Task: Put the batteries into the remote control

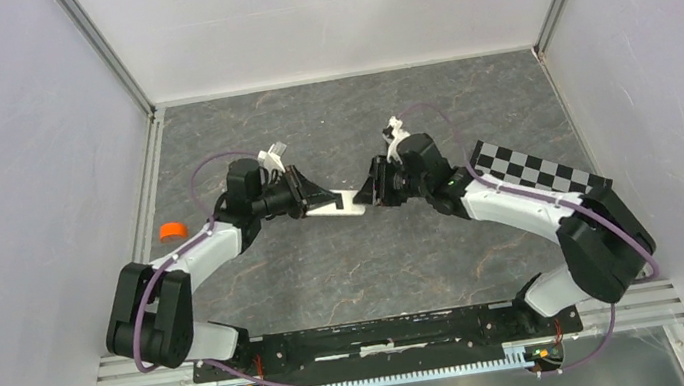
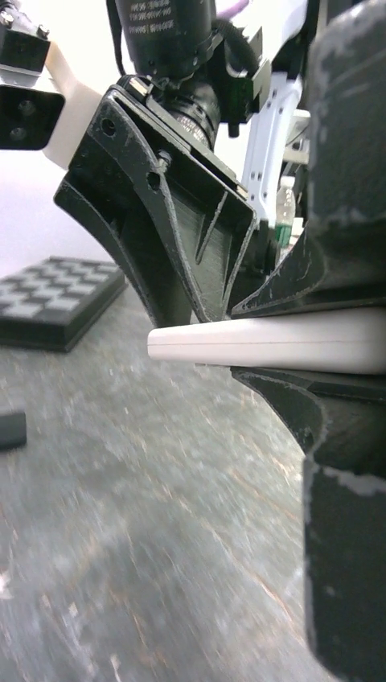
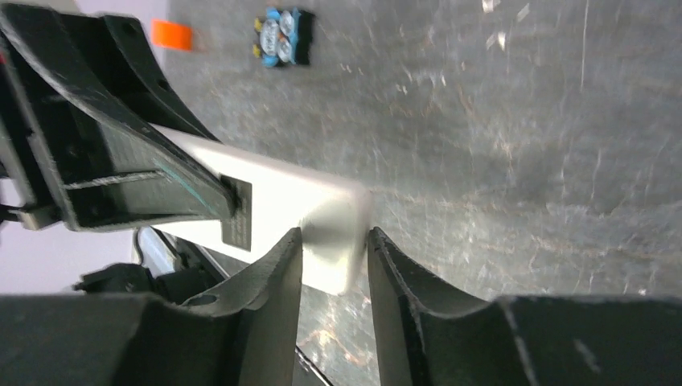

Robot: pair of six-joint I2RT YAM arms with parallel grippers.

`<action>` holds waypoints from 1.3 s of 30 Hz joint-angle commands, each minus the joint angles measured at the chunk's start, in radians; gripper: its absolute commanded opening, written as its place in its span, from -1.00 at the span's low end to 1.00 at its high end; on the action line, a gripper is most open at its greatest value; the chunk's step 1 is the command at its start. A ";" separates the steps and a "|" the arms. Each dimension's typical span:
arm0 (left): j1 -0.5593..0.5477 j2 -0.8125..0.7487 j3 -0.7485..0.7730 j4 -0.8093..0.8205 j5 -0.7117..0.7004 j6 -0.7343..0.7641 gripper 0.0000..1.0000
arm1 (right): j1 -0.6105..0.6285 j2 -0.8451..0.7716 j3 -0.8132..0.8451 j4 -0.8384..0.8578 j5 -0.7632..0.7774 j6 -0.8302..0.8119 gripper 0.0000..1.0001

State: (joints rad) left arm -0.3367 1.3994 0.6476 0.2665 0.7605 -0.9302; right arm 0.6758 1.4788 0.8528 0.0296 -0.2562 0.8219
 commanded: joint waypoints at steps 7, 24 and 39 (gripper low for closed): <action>-0.013 -0.048 0.160 0.258 0.257 -0.210 -0.96 | -0.078 -0.188 0.045 -0.038 0.013 -0.110 0.26; -0.009 -0.020 0.175 0.679 0.365 -0.526 -0.96 | -0.150 -0.327 -0.151 0.539 -0.379 0.127 0.10; -0.034 0.013 0.173 0.789 0.343 -0.590 -0.96 | -0.150 -0.274 -0.178 0.711 -0.417 0.180 -0.22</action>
State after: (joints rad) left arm -0.3515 1.4117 0.7750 0.9615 1.1103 -1.4776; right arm 0.5152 1.1648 0.6418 0.7418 -0.6506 1.0435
